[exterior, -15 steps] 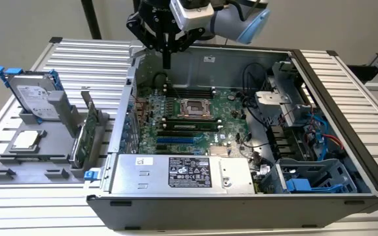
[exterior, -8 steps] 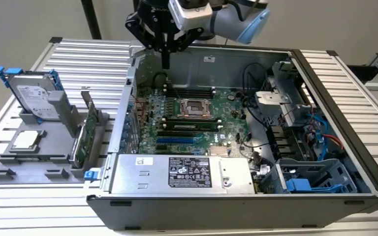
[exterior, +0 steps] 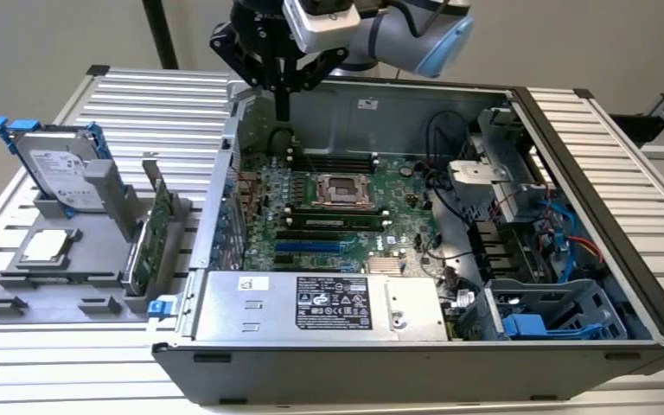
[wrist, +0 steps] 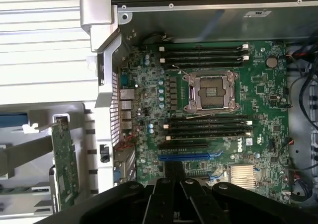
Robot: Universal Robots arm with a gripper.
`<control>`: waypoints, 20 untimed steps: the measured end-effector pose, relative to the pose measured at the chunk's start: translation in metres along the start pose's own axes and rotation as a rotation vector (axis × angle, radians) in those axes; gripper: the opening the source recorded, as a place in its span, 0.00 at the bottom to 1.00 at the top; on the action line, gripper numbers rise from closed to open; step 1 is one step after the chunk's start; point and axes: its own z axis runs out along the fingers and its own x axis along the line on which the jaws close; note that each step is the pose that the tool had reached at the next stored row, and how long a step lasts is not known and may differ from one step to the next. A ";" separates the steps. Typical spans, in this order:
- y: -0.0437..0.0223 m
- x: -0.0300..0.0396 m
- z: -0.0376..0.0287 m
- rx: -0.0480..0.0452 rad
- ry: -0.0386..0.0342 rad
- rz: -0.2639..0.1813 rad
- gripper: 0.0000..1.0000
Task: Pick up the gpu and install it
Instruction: 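Reach for the gpu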
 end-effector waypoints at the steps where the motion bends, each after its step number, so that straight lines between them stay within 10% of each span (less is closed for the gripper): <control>1: -0.0001 0.0010 0.0000 0.0000 0.0000 0.000 0.00; 20: -0.0010 0.0150 -0.0003 0.0000 0.0000 0.000 0.00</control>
